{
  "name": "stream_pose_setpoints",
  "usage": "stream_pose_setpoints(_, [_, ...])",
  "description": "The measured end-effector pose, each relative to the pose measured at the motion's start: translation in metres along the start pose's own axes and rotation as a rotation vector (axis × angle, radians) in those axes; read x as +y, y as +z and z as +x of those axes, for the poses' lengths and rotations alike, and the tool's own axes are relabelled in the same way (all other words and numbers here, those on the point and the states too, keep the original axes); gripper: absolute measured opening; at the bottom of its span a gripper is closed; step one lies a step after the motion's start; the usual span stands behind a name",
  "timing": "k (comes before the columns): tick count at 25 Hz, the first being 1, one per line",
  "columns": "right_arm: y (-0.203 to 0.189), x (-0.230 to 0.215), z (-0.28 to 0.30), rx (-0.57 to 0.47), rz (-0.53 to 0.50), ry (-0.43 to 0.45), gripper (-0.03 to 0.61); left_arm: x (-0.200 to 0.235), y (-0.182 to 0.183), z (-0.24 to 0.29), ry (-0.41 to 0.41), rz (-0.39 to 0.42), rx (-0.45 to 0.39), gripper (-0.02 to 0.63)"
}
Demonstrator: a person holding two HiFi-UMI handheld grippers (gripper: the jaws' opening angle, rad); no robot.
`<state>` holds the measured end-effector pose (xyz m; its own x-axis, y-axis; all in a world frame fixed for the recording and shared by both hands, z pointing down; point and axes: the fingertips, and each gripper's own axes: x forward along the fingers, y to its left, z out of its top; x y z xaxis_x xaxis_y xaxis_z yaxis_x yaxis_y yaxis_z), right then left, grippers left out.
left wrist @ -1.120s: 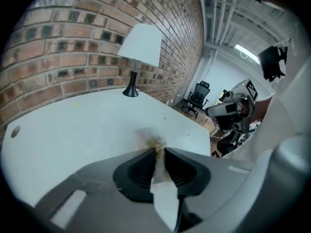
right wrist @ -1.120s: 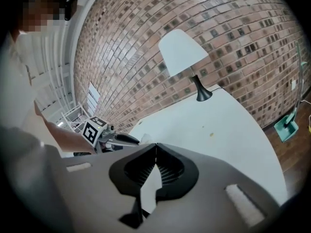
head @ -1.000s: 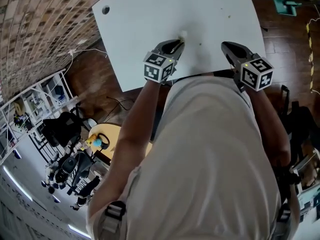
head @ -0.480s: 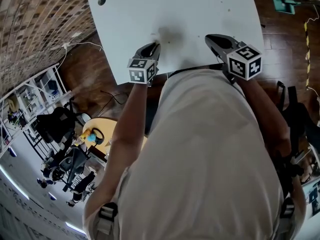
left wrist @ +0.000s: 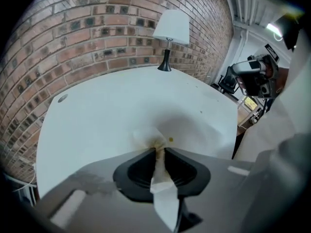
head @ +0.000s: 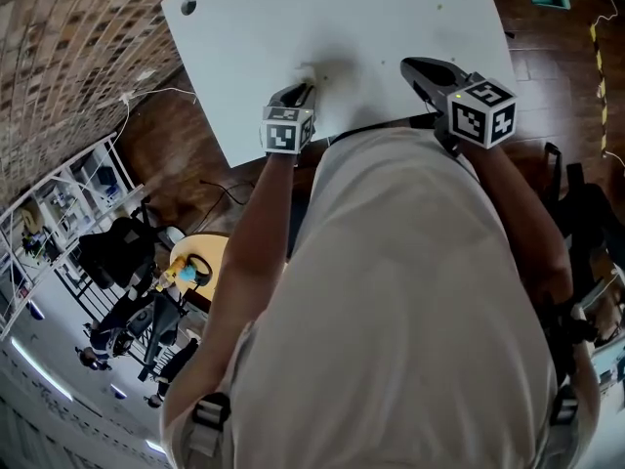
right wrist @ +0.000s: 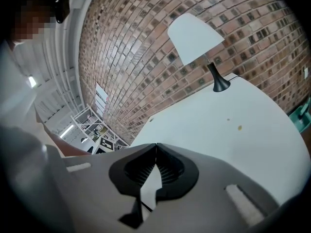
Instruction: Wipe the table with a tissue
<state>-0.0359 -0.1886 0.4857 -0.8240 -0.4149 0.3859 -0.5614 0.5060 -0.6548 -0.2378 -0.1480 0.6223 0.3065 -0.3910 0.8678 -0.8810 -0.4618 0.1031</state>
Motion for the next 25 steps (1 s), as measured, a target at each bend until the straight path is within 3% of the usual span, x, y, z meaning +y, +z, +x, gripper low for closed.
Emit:
stream_pose_setpoints(5, [0.003, -0.006, -0.009, -0.019, 0.026, -0.014, 0.008, -0.010, 0.002, 0.006, -0.003, 0.055, 0.059, 0.069])
stream_pose_setpoints(12, [0.005, -0.009, -0.013, -0.032, 0.040, -0.006, 0.008, -0.013, 0.002, 0.008, 0.051, 0.074, 0.072, 0.069])
stream_pose_setpoints(25, [0.006, -0.020, -0.022, -0.024, 0.054, -0.005, 0.008, -0.047, 0.011, 0.017, 0.010, 0.094, 0.080, 0.067])
